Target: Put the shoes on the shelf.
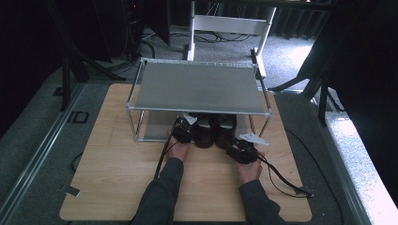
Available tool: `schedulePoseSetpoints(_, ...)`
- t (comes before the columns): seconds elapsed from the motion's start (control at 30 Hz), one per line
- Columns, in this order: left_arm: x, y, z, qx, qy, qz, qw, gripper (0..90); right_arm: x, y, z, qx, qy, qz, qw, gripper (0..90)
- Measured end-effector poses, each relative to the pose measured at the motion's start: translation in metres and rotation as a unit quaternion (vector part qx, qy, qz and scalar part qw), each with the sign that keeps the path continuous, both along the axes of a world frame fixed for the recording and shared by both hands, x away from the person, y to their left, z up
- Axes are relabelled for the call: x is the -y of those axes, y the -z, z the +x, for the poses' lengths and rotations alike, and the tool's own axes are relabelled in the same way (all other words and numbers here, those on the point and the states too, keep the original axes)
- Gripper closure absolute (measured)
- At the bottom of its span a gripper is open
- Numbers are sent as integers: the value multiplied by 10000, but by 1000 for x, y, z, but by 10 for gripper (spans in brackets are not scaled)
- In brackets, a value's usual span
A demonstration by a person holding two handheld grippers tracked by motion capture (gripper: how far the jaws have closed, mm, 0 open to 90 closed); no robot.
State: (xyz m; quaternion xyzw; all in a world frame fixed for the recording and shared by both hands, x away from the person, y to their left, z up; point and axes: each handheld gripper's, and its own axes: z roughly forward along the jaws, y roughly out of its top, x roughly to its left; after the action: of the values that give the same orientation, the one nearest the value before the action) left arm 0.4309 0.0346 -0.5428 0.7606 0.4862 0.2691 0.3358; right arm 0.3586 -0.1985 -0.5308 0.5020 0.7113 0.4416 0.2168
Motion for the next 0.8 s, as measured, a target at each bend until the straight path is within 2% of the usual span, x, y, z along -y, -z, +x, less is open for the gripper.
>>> schedulePoseSetpoints(0.07, -1, 0, -1, -10, -24, -43, 10000, 833, 0, 1, 0, 3, -94, -28, 10000, 476)
schedulePoseSetpoints(0.13, -4, 0, -4, -20, 4, -171, 9999, 810, 5, 1, 2, -59, -225, 48, 9997, 452)
schedulePoseSetpoints(0.2, -7, 1, -9, -57, 48, -208, 9998, 796, 11, -1, 2, -156, -177, -35, 9997, 433)
schedulePoseSetpoints(0.23, -8, 1, -12, -107, 16, -298, 9995, 791, 14, -2, 2, -173, -181, -46, 9997, 427)
schedulePoseSetpoints(0.27, -11, 1, -13, -125, 102, -288, 9995, 786, 18, -3, 2, -205, -209, -48, 9996, 420)
schedulePoseSetpoints(0.4, -20, -1, -25, -148, 190, -403, 9989, 772, 32, -6, 0, -288, -216, -406, 9985, 405)
schedulePoseSetpoints(0.47, -24, -2, -32, -199, 269, -560, 9979, 764, 39, -7, -1, -368, -218, -565, 9975, 400)
schedulePoseSetpoints(0.6, -33, -5, -47, -309, 565, -669, 9957, 741, 47, -3, -2, -517, -250, -834, 9949, 390)
schedulePoseSetpoints(0.73, -40, -5, -62, -385, 804, -684, 9937, 723, 52, 4, -3, -636, -257, -1092, 9916, 386)
schedulePoseSetpoints(0.8, -44, -4, -69, -390, 880, -693, 9929, 719, 54, 6, -2, -700, -271, -1140, 9906, 378)
